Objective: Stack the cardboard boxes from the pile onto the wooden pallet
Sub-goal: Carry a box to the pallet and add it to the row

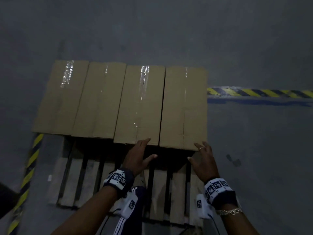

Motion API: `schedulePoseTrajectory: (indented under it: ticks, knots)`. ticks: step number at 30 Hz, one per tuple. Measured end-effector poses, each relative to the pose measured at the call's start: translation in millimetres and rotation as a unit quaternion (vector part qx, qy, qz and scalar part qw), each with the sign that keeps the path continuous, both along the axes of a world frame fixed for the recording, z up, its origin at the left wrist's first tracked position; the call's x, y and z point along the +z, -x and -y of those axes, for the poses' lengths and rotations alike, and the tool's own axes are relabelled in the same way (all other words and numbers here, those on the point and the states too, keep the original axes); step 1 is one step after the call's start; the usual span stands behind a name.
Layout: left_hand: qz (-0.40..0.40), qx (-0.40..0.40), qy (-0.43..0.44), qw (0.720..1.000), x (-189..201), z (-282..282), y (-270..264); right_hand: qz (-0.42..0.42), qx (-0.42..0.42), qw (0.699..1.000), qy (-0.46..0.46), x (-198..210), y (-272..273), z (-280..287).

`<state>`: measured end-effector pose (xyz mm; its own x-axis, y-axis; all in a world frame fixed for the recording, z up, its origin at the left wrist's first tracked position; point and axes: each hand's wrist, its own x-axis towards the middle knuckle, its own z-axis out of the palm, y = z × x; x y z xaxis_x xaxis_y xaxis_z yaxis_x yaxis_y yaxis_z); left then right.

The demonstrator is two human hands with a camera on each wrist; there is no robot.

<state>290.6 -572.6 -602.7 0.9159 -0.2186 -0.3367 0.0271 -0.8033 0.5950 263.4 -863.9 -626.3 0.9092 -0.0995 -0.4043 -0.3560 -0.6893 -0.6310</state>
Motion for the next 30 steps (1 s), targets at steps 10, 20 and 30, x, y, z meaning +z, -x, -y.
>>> schedulePoseTrajectory:
  ticks: [10,20,30]
  knots:
    - [0.060,-0.016,0.031,0.998,163,18,101,0.059,0.008,0.997,-0.057,145,101,21]
    - [0.141,-0.164,0.067,0.974,292,100,186,0.108,-0.106,0.985,-0.078,248,237,83]
    - [0.097,-0.389,0.090,0.911,309,207,242,0.120,-0.290,0.948,-0.054,292,379,127]
